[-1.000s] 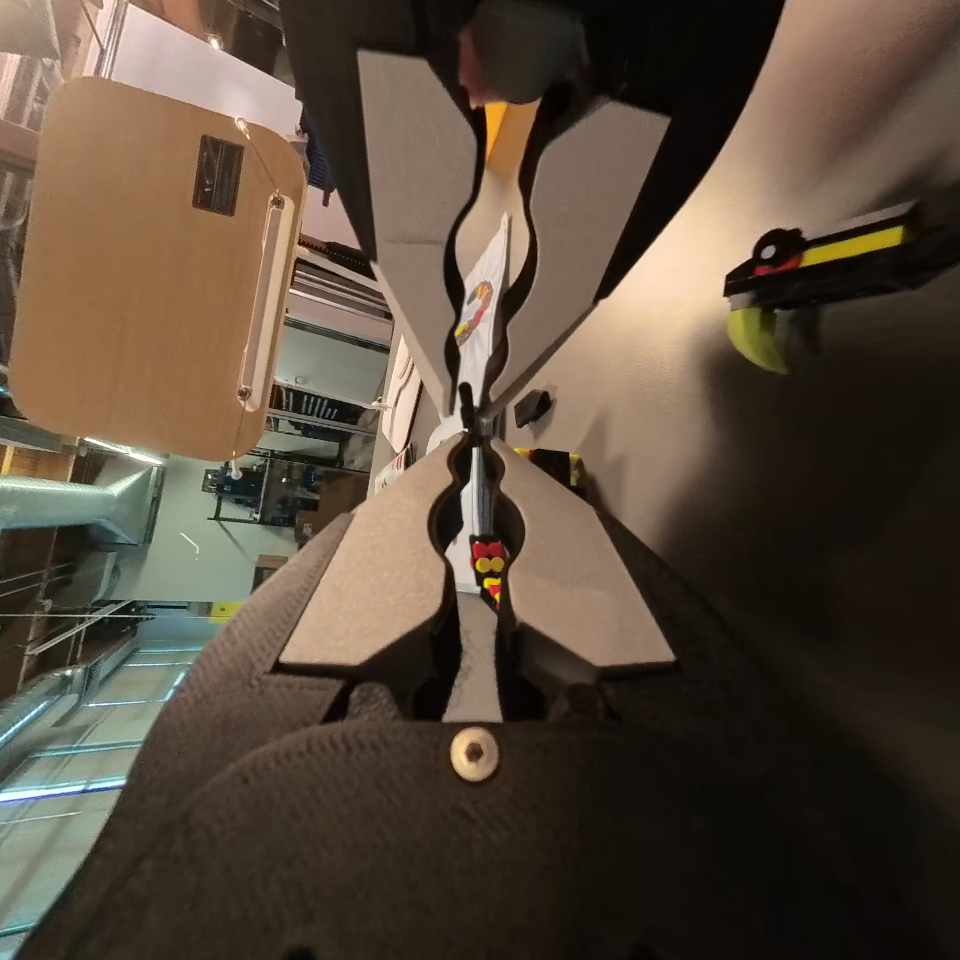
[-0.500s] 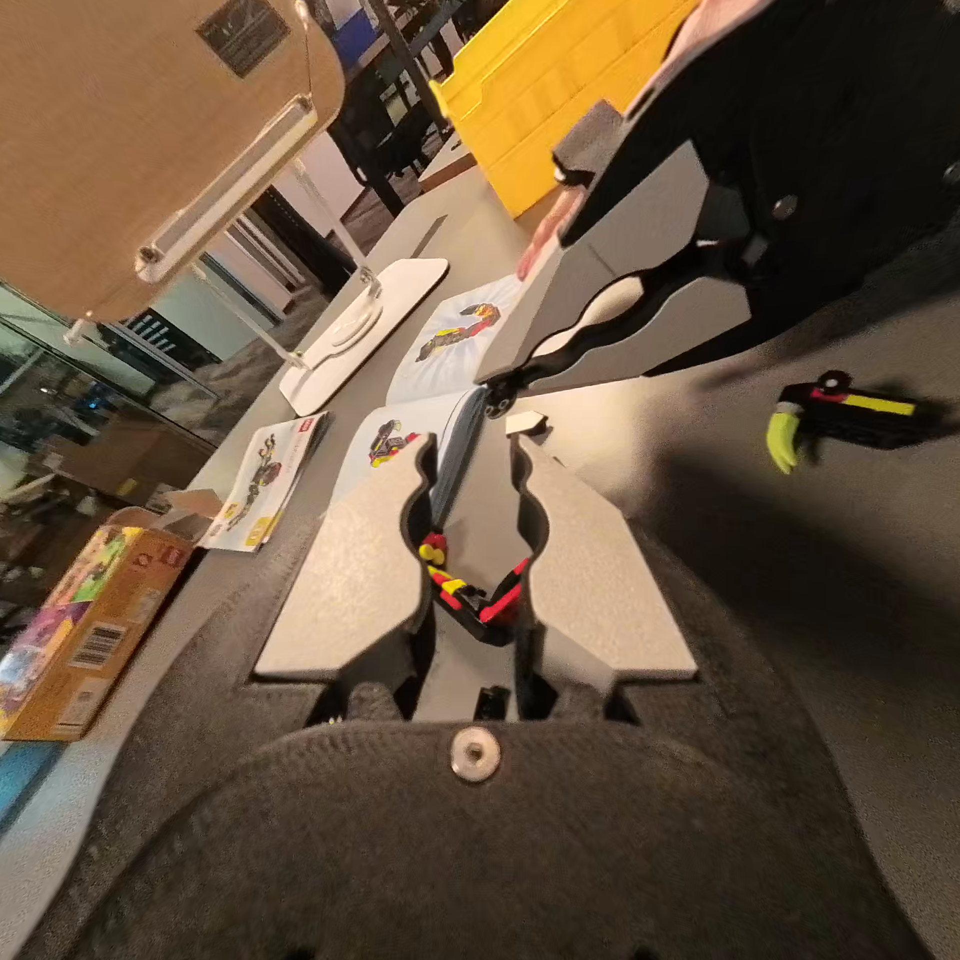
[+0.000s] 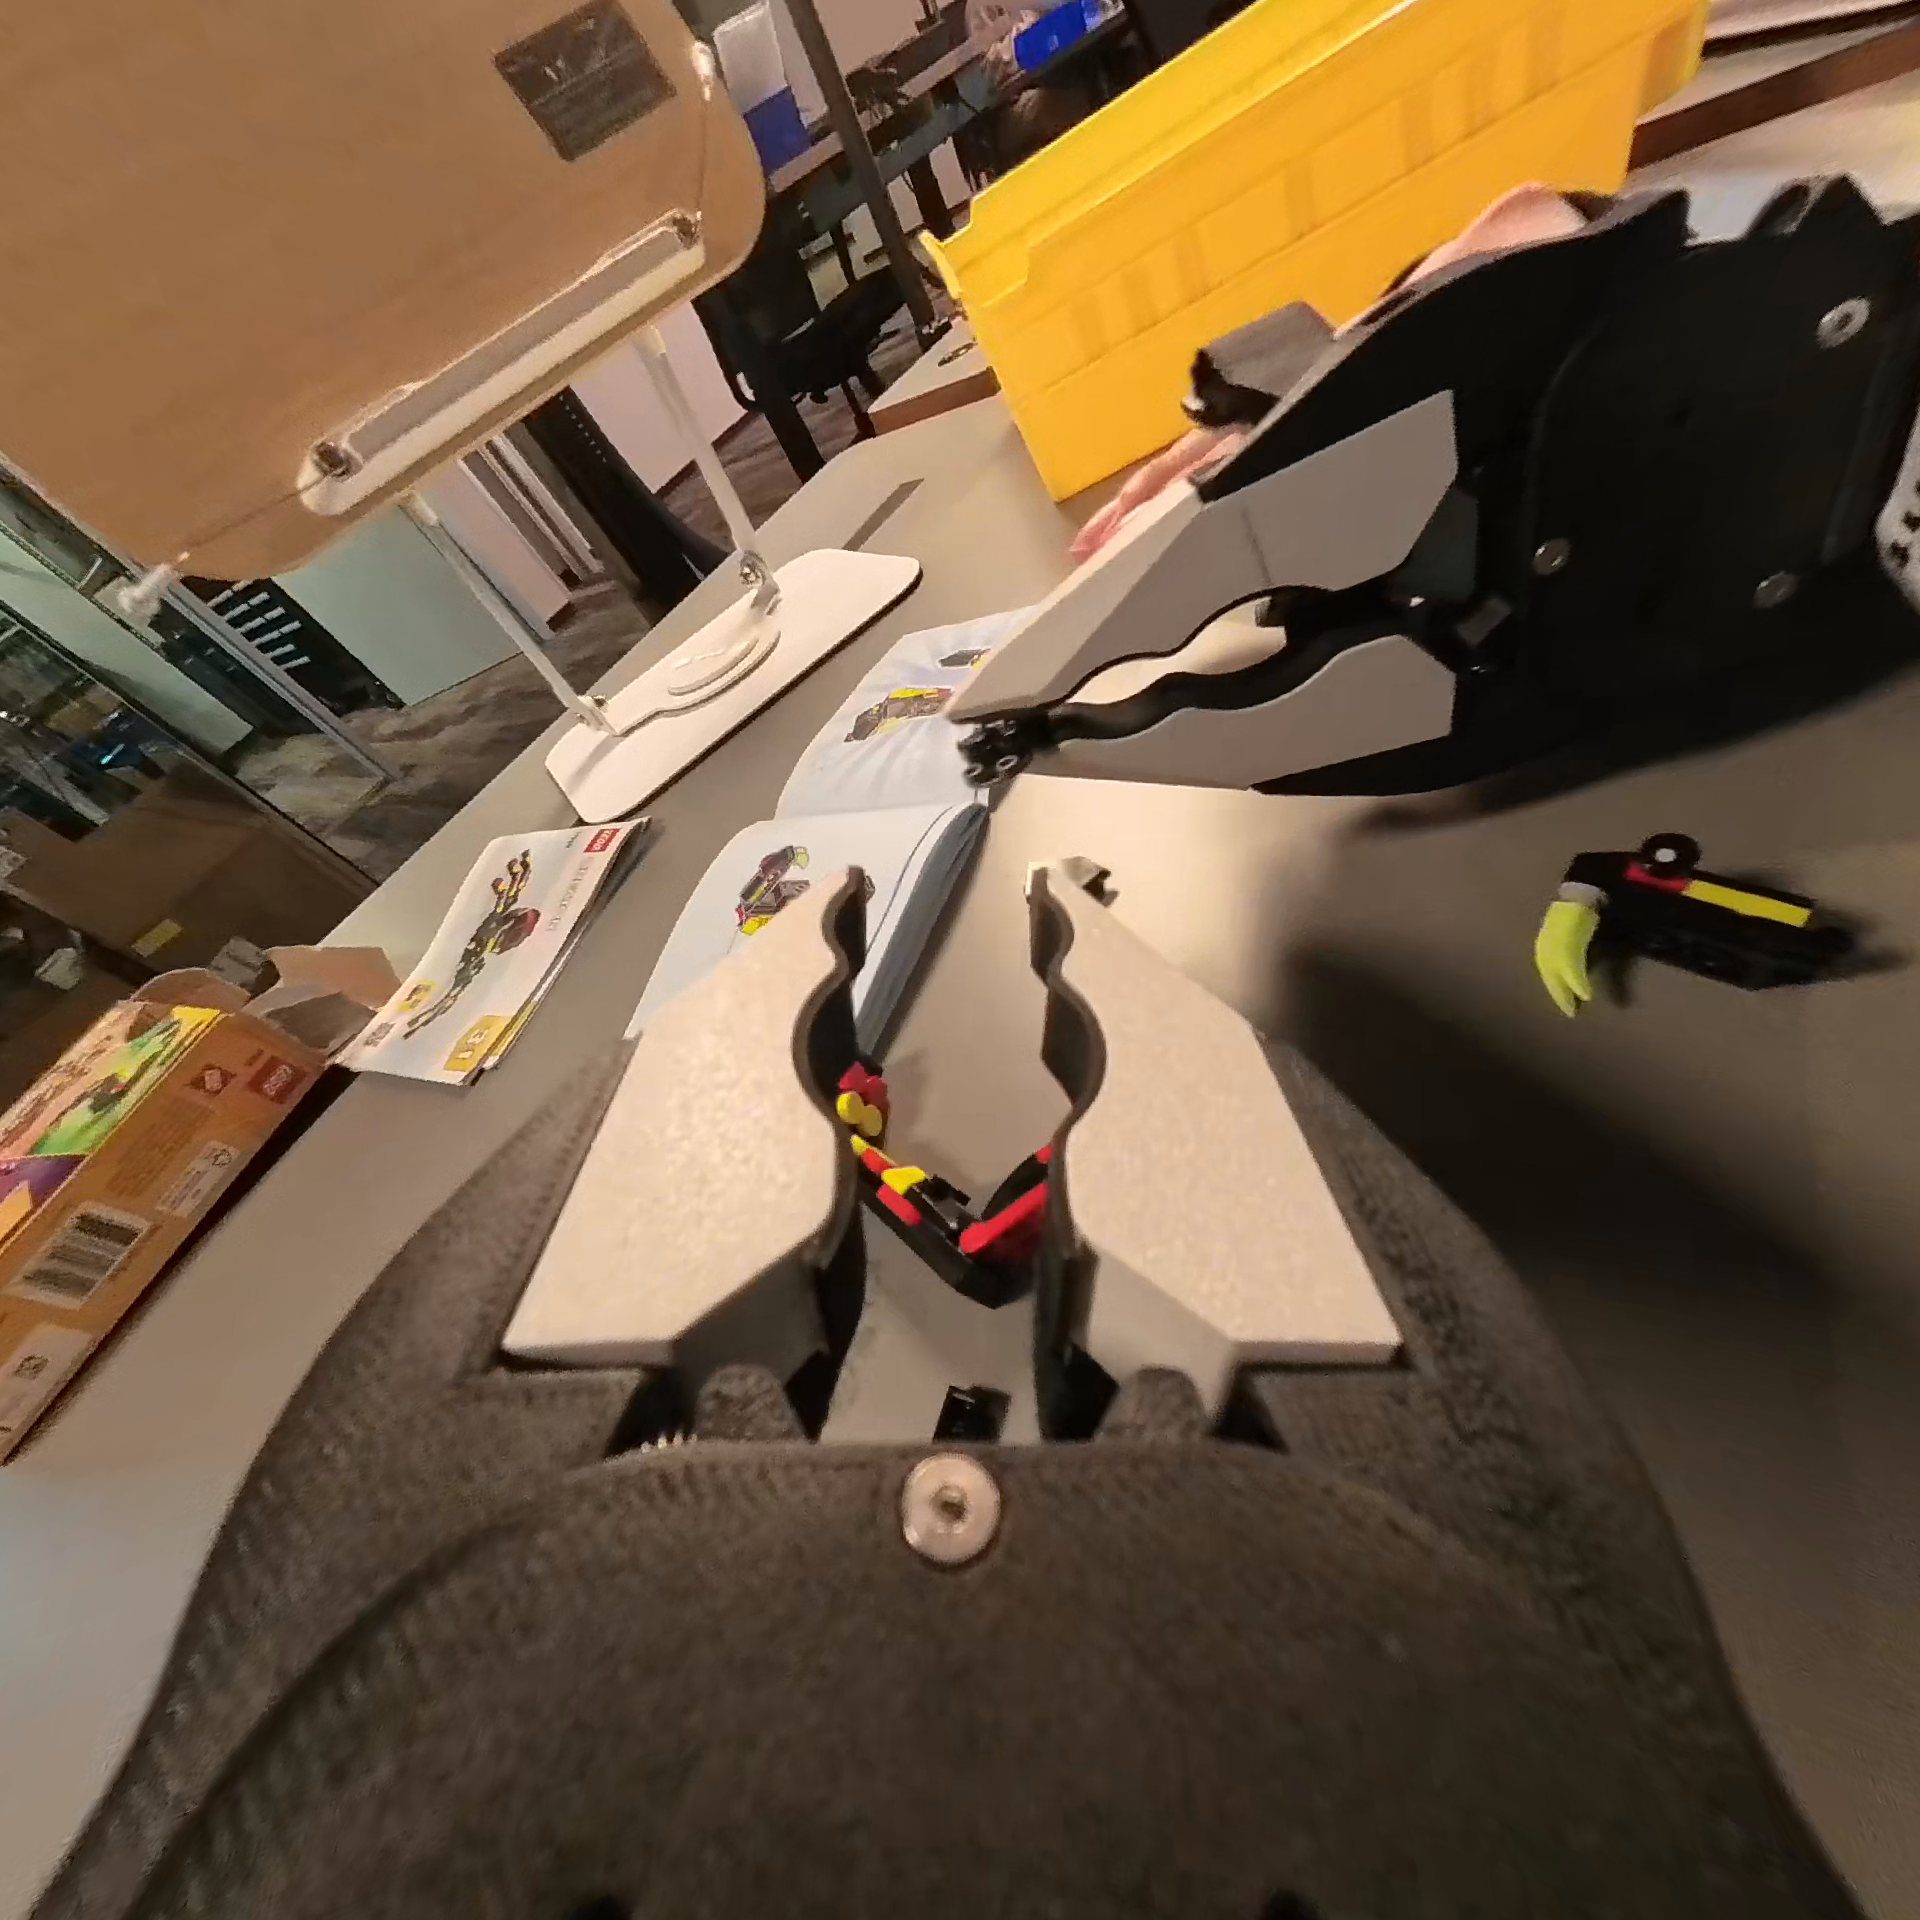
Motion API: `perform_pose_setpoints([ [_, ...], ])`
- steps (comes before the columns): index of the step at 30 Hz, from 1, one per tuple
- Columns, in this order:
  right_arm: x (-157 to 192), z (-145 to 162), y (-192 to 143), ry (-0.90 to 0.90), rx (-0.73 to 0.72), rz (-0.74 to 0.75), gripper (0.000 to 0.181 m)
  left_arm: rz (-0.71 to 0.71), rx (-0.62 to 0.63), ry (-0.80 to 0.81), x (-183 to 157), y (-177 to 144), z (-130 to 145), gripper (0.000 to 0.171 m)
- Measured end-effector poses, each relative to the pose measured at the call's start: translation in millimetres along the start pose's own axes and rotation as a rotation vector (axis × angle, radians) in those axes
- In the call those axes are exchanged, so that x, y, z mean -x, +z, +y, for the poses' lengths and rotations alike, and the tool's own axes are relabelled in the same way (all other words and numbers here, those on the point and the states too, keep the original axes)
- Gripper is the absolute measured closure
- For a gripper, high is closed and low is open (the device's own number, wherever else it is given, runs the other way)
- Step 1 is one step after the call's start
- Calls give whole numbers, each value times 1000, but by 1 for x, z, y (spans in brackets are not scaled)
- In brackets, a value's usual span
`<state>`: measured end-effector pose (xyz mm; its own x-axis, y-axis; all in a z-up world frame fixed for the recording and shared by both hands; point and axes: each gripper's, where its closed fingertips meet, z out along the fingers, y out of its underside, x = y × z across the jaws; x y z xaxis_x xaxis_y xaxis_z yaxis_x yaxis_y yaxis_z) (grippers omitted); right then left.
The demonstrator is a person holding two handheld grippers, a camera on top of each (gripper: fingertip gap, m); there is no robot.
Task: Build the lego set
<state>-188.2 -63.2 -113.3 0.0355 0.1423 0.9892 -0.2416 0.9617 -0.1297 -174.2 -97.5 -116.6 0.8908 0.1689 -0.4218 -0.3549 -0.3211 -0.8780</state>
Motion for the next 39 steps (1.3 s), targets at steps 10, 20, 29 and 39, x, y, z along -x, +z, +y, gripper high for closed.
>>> perform_pose_setpoints([
  [10, 5, -15, -6, -3, -64, -75, 179, -11, -46, 388, -23, -3, -10, 149],
  [20, 11, -30, -13, -15, -125, -138, 179, -124, 15, 731, -23, 1, -5, 167],
  [29, 17, -25, -11, 41, -46, -217, 179, -137, 130, 912, -20, 7, 4, 169],
  [39, 13, -25, -7, 386, 32, -290, 179, -155, 166, 972, -12, 5, 3, 169],
])
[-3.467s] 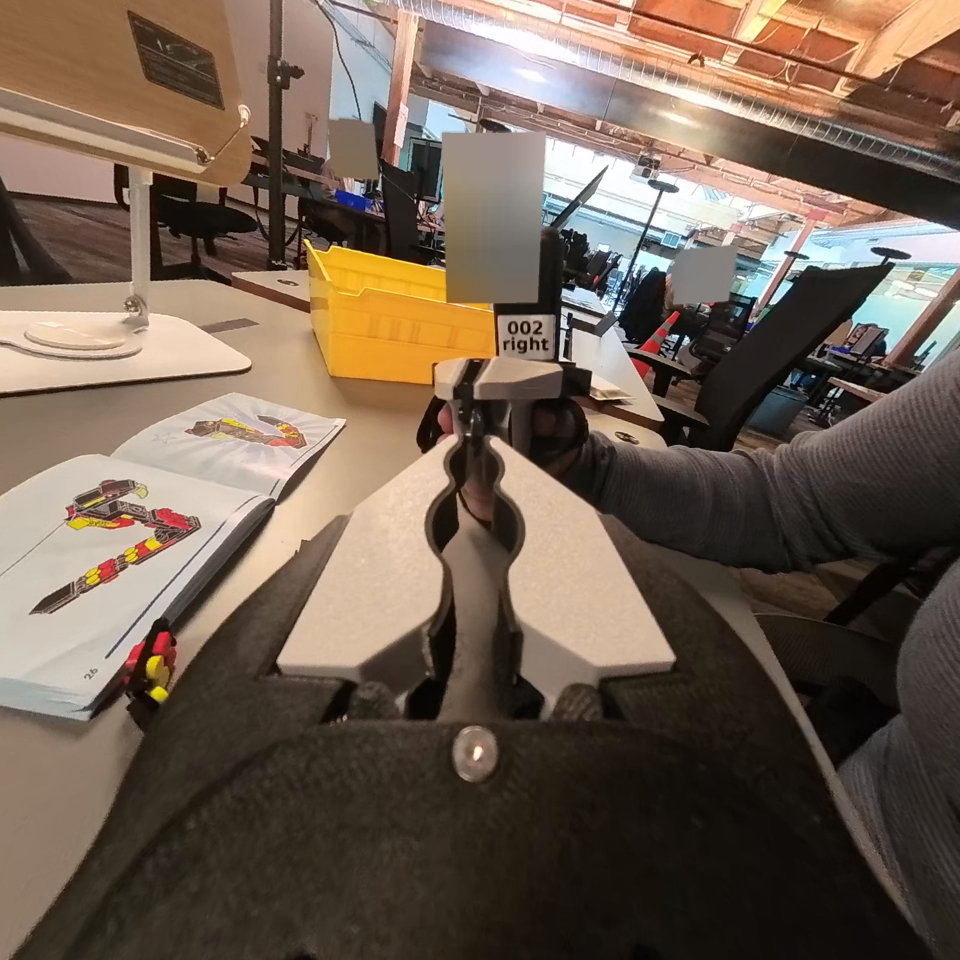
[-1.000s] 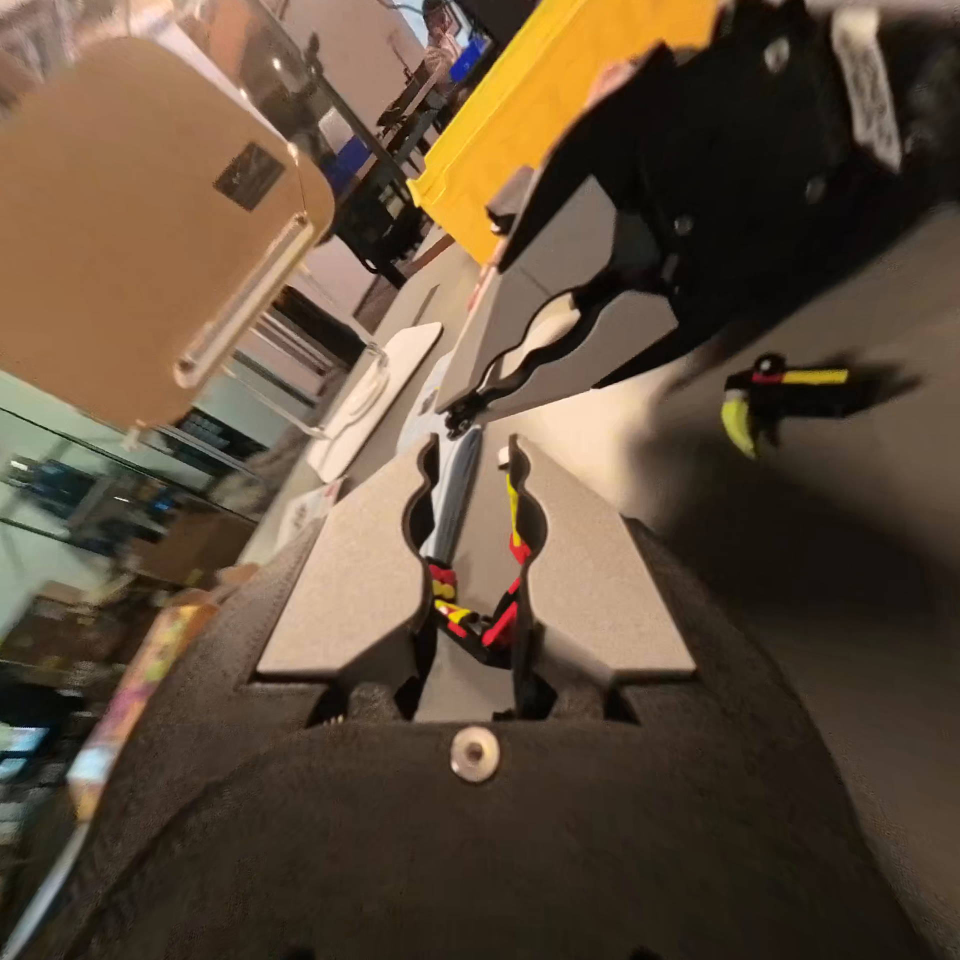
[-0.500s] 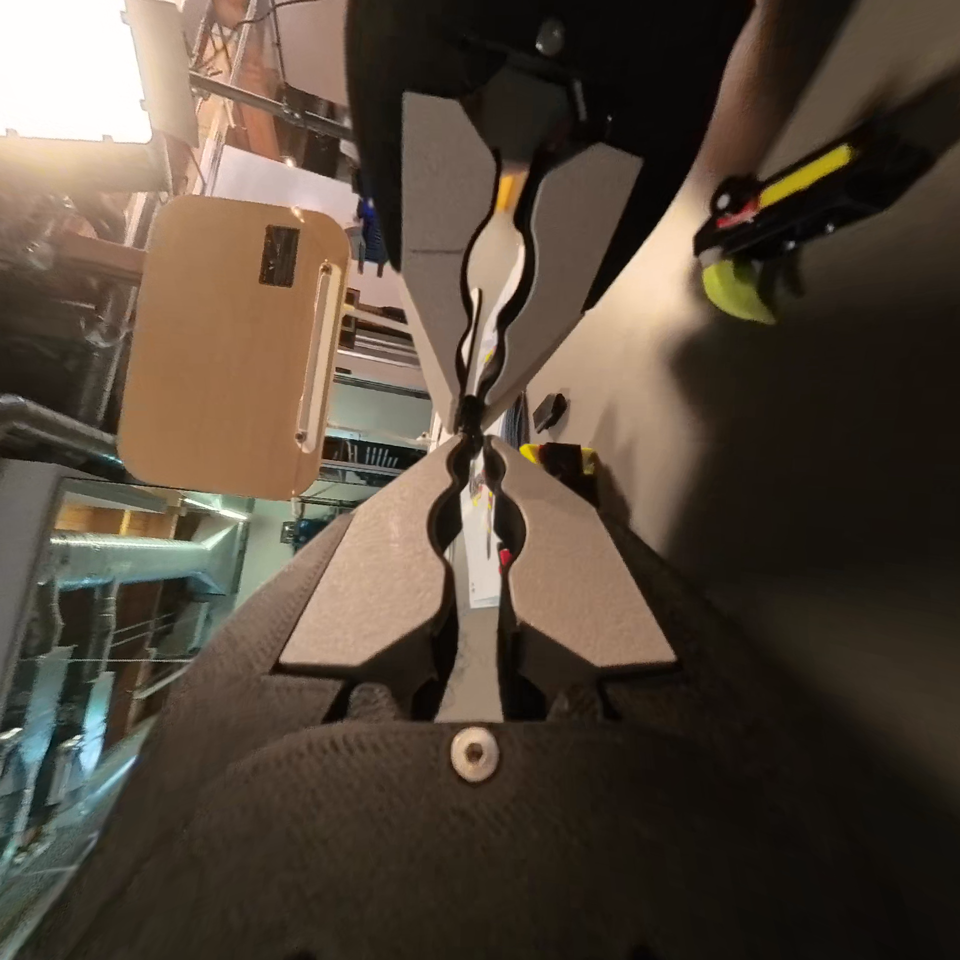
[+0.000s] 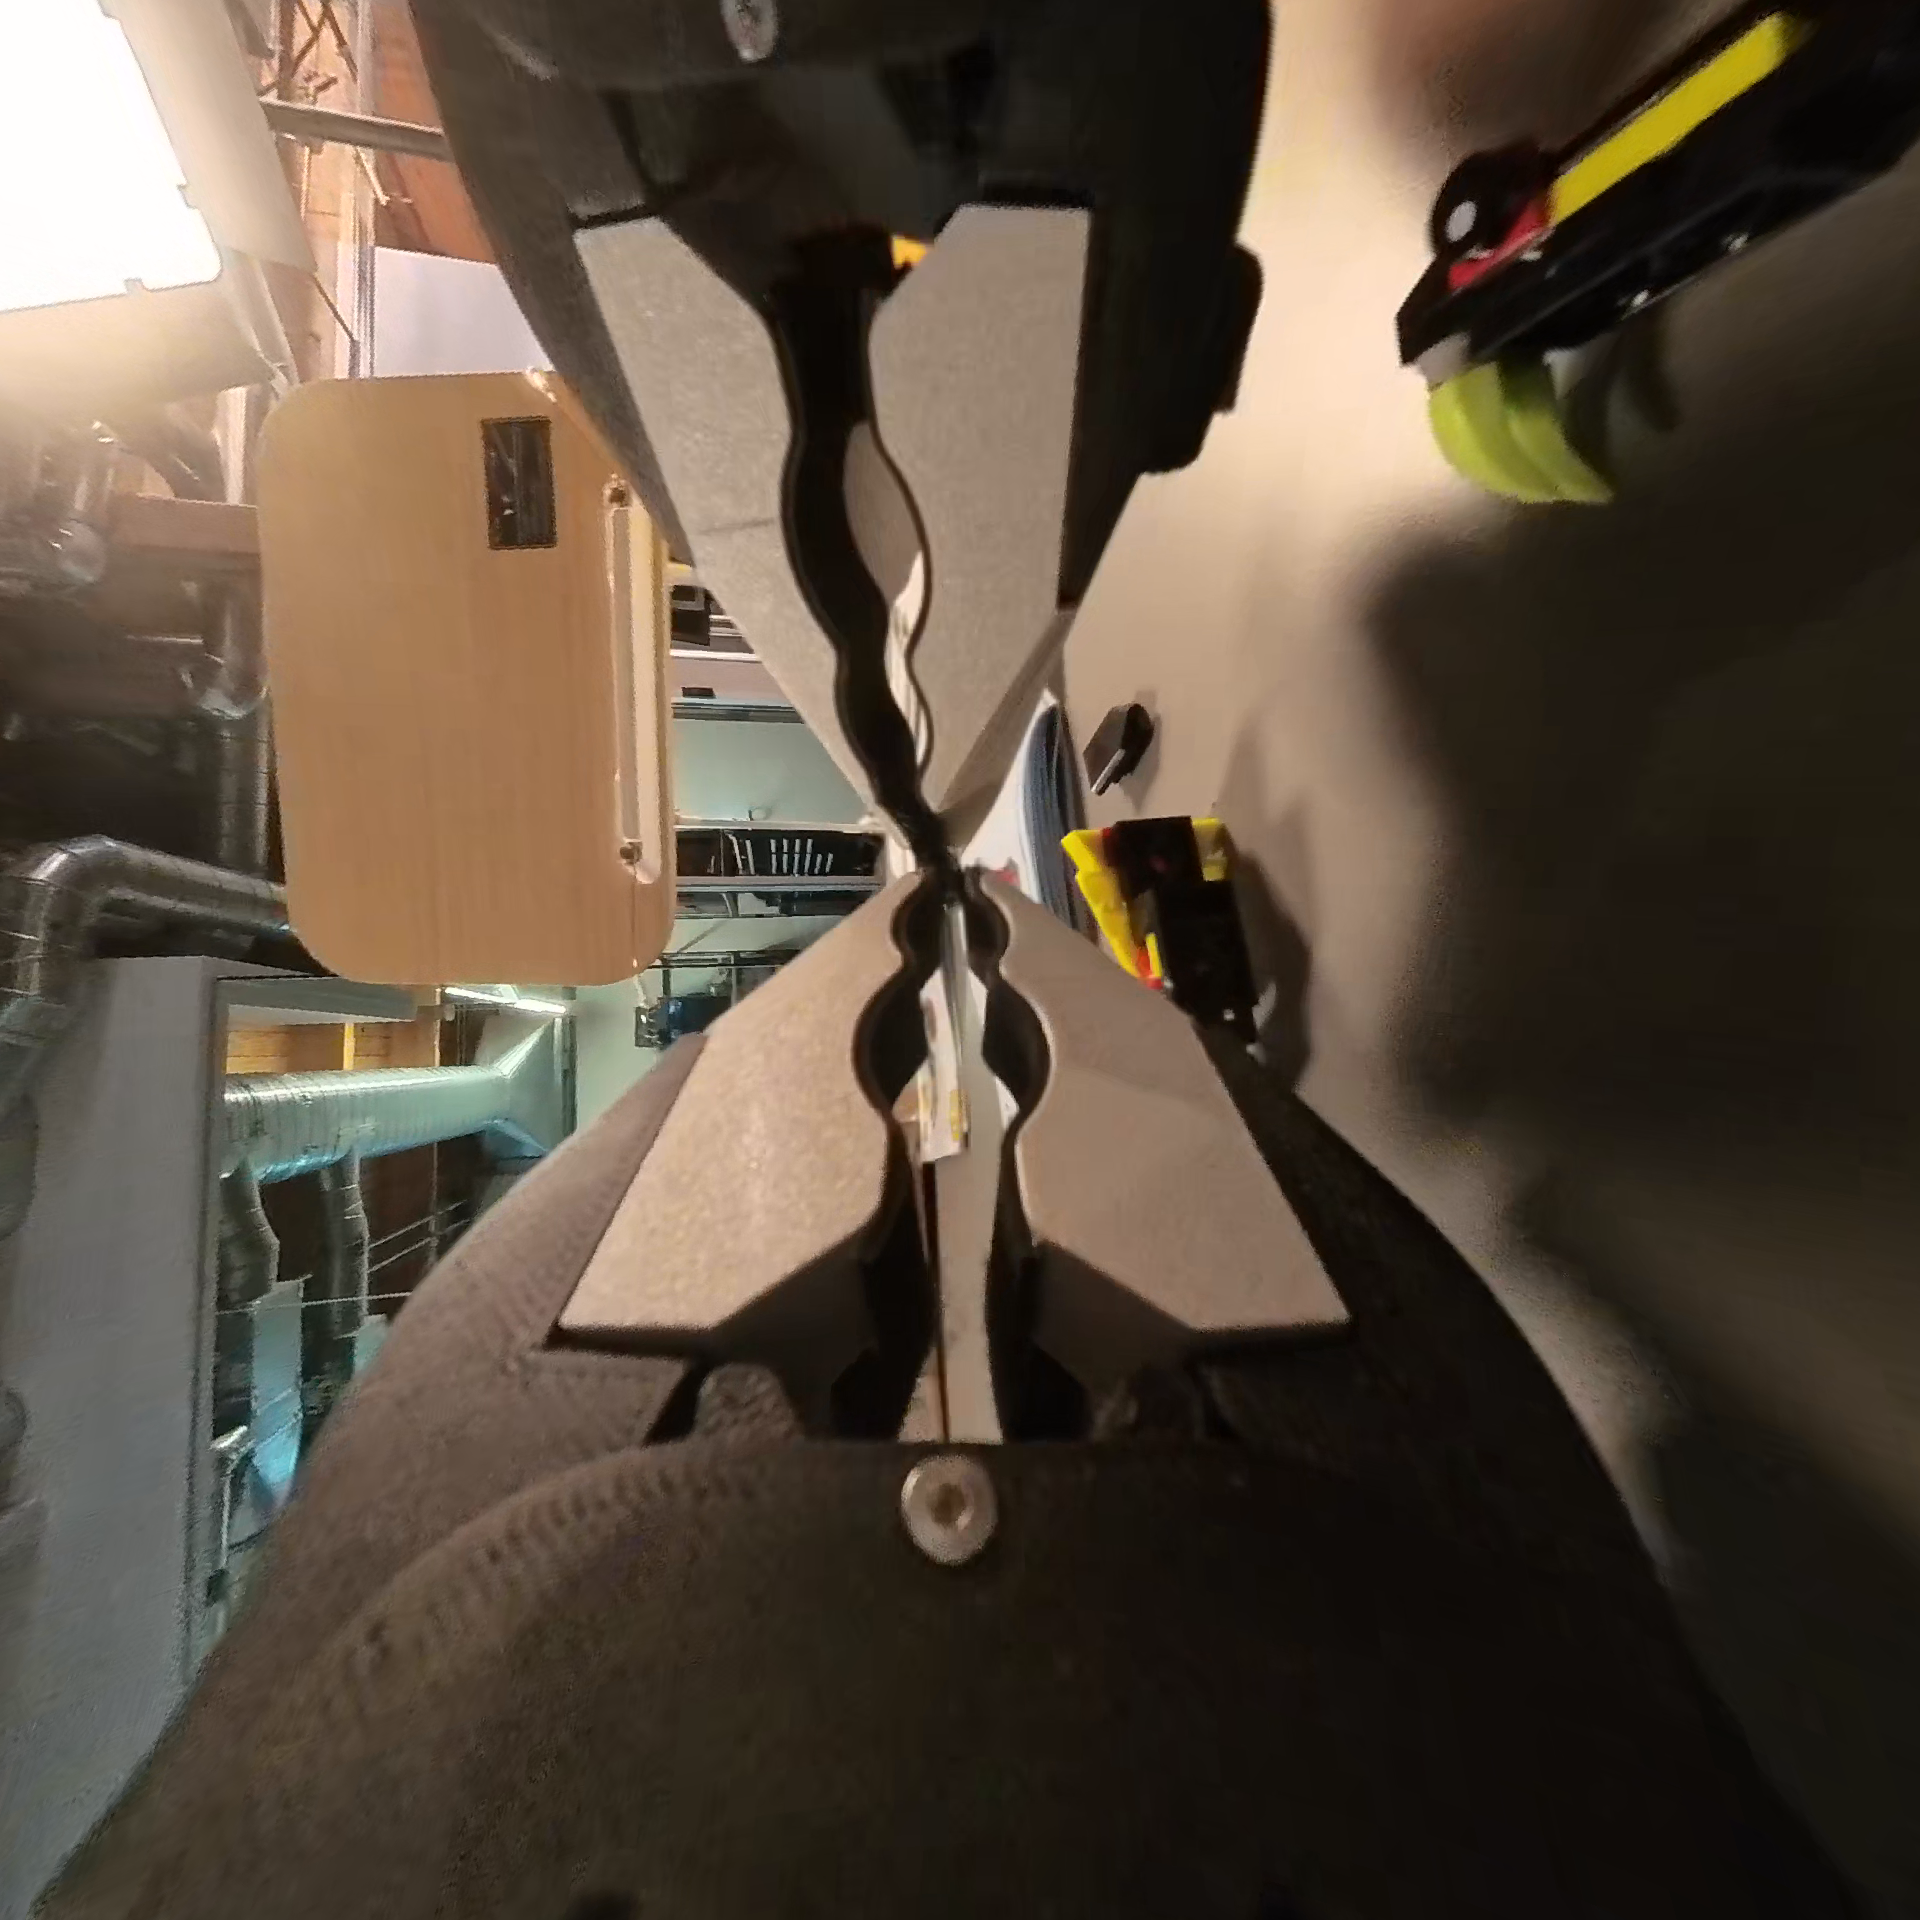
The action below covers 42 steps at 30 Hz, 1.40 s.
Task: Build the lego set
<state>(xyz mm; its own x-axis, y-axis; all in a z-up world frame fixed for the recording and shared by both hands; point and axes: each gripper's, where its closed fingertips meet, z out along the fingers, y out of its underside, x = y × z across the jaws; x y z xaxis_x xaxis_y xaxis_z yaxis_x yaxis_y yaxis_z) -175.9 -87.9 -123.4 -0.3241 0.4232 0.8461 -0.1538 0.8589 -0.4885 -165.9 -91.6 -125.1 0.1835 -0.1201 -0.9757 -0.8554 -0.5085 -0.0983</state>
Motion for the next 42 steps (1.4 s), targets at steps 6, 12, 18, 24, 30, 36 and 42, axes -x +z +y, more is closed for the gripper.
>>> perform_pose_setpoints([
  [6, -54, 22, -15, 438, -13, 49, 179, 23, -29, 76, -15, -1, -5, 169],
  [12, -12, 46, -10, 168, 54, -88, 179, 20, -38, 3, -11, 0, -1, 169],
  [18, 11, 56, -18, 162, 104, -265, 179, -71, -45, 122, -3, -3, -2, 169],
  [24, 32, 61, -24, 489, 190, -482, 159, -61, -61, 143, -7, -2, -7, 169],
  [30, 21, 17, -31, 611, -60, -531, 146, -40, -81, 159, -13, -1, -10, 169],
  [36, 14, 6, -26, 167, -101, -288, 155, -28, -85, 149, -15, 0, -11, 169],
  [42, 11, -7, -27, -116, -138, -135, 162, -32, -94, 94, -11, -2, -13, 169],
])
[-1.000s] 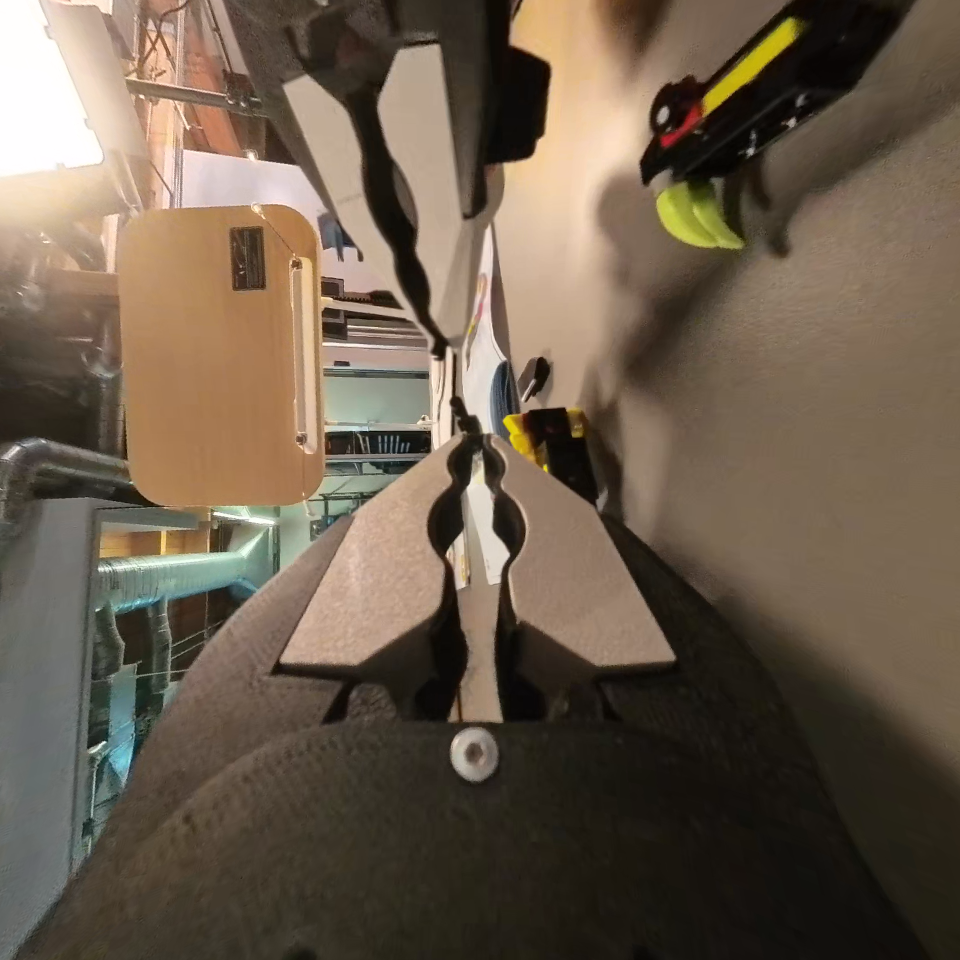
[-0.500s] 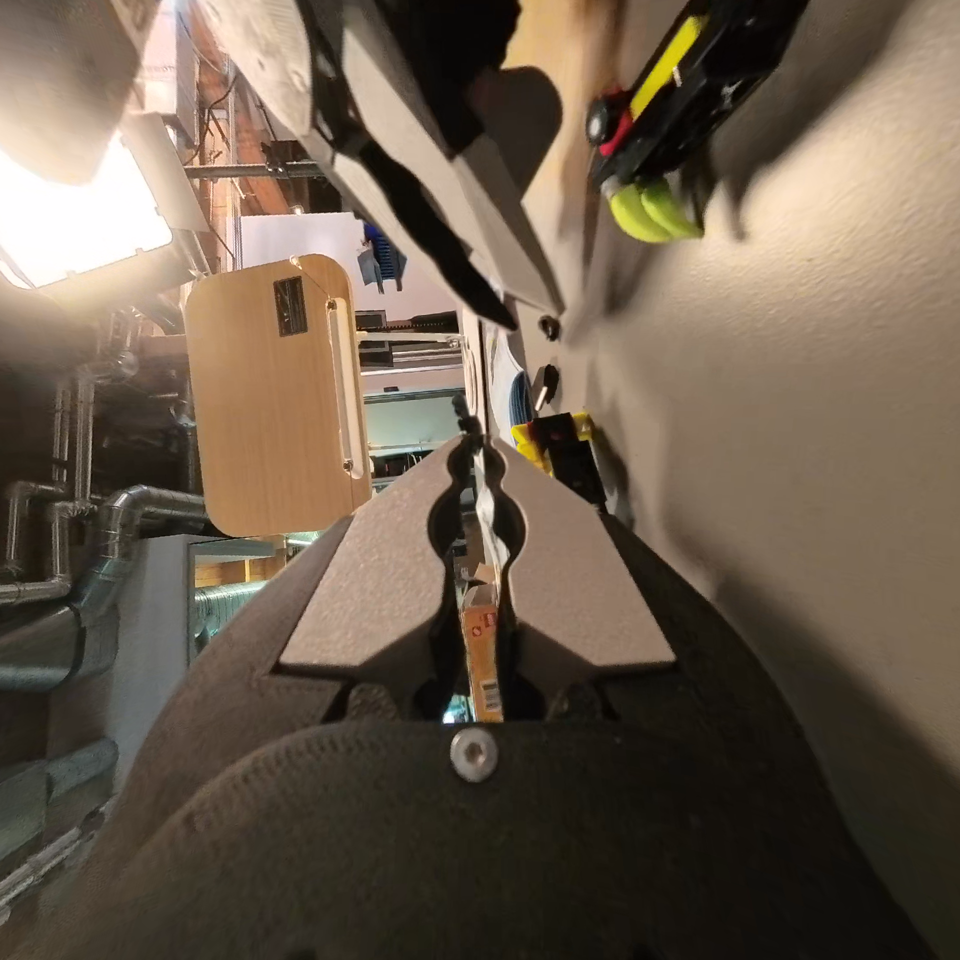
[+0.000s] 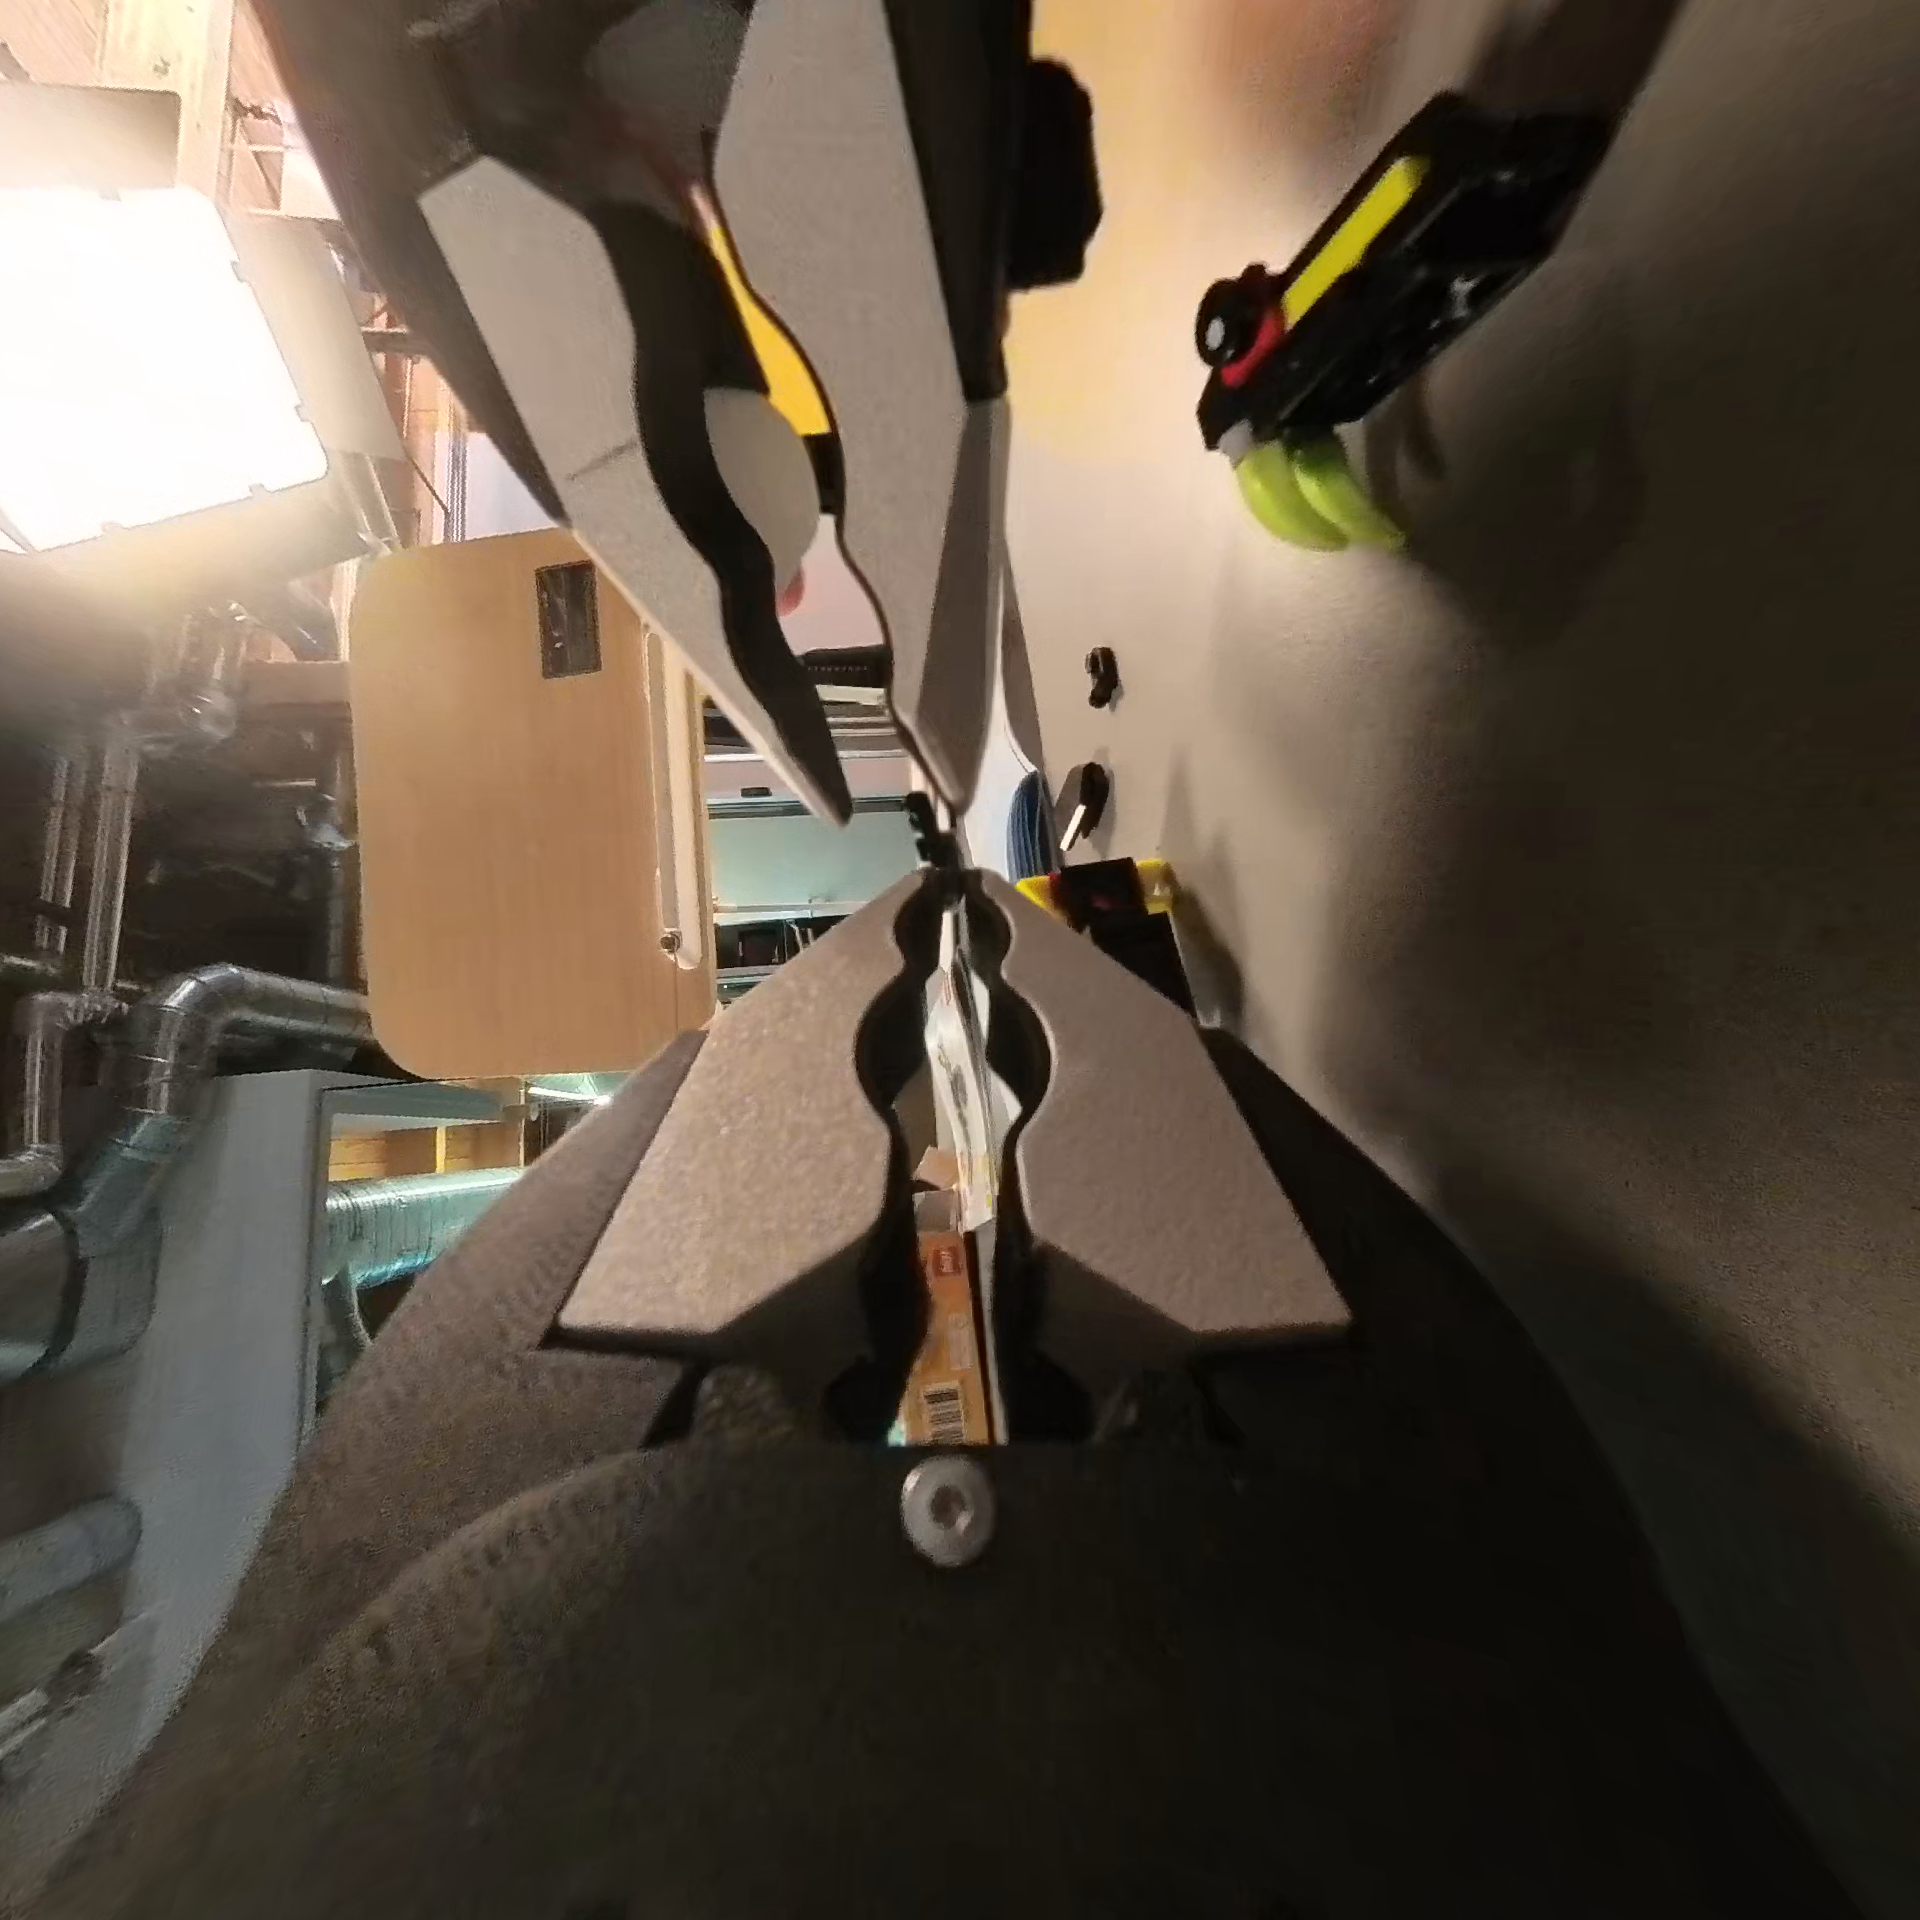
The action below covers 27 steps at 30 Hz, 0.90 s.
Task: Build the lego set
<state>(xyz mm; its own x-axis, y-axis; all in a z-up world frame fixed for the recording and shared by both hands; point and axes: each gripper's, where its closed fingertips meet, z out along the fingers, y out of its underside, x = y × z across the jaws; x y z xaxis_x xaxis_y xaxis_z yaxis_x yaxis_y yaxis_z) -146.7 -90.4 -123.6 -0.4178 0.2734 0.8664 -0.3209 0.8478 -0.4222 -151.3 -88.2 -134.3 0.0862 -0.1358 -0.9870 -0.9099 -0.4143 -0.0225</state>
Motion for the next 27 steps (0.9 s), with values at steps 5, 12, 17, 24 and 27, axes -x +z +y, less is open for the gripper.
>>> perform_pose_setpoints([
  [5, -1, -1, 3, -200, 63, 61, 178, -19, -14, -55, 6, -3, -2, 169],
  [12, -18, -22, 0, -317, 44, 158, 180, -59, -28, -202, 26, -19, -2, 169],
  [17, -31, -60, 1, -355, -33, 248, 179, -72, -31, -553, 48, -56, 3, 167],
  [24, -24, -113, 13, -371, -119, 236, 179, -115, 63, -646, 33, -111, 15, 169],
  [27, -1, -119, 24, -358, -81, 106, 179, -173, 141, -602, 29, -133, 23, 169],
])
